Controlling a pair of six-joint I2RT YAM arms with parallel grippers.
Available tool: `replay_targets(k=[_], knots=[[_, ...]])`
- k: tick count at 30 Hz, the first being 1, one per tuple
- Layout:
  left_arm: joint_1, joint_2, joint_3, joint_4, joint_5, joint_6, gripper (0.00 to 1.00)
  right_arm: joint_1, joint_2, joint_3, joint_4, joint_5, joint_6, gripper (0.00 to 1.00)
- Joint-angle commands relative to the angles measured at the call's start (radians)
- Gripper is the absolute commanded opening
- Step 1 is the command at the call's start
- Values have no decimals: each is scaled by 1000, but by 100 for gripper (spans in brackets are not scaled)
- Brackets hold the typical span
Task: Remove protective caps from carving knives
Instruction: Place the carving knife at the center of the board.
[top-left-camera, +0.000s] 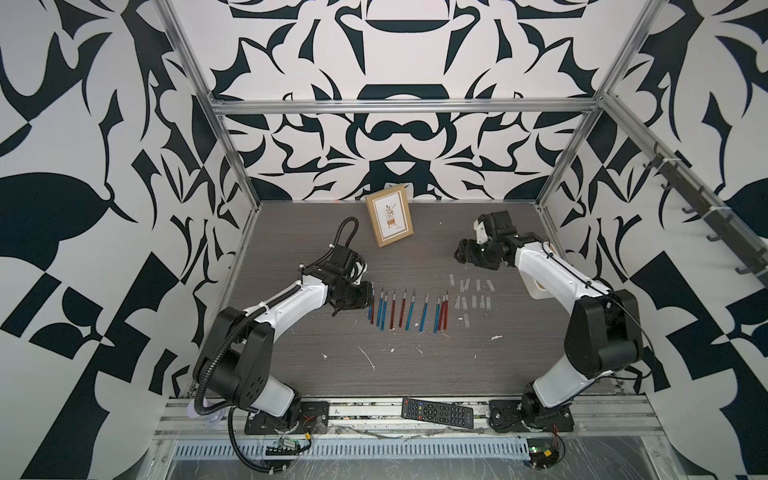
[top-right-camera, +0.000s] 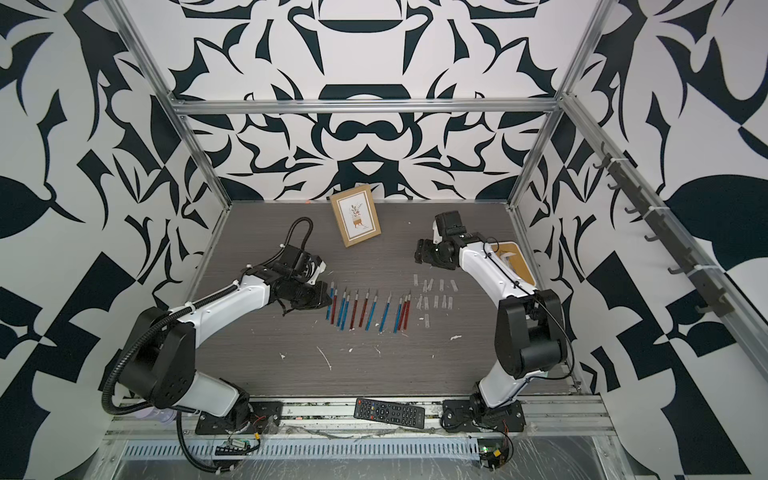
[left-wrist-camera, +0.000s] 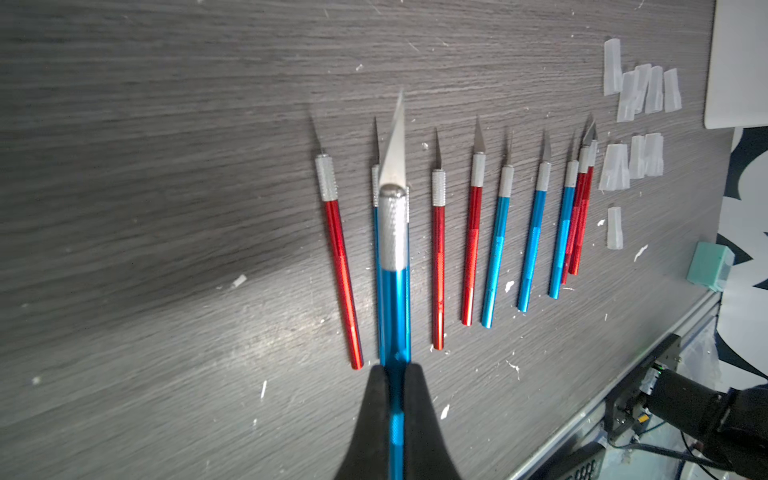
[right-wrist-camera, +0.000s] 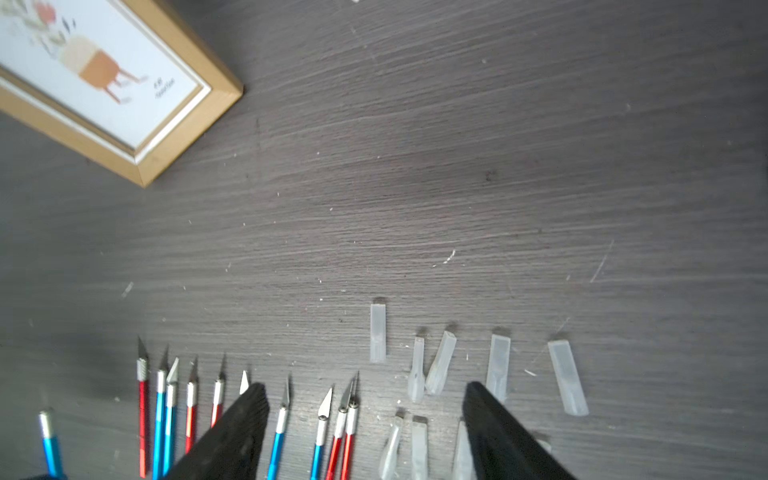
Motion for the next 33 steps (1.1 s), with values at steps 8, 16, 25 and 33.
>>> replay_targets(k=[8,16,25,33], knots=[[17,17,9,-53,-110,-10,0,-24,-60,-60,27,-10,16,99],[17,67,12,-71,-188,-43,0,-36,-56,-84,53,-55,16,100],[13,141,26,-48,-181,-58,0,-51,-63,-118,65,-74,16,100],[-2,184,36,-38,-181,-56,3,-63,-62,-137,75,-85,19,100]])
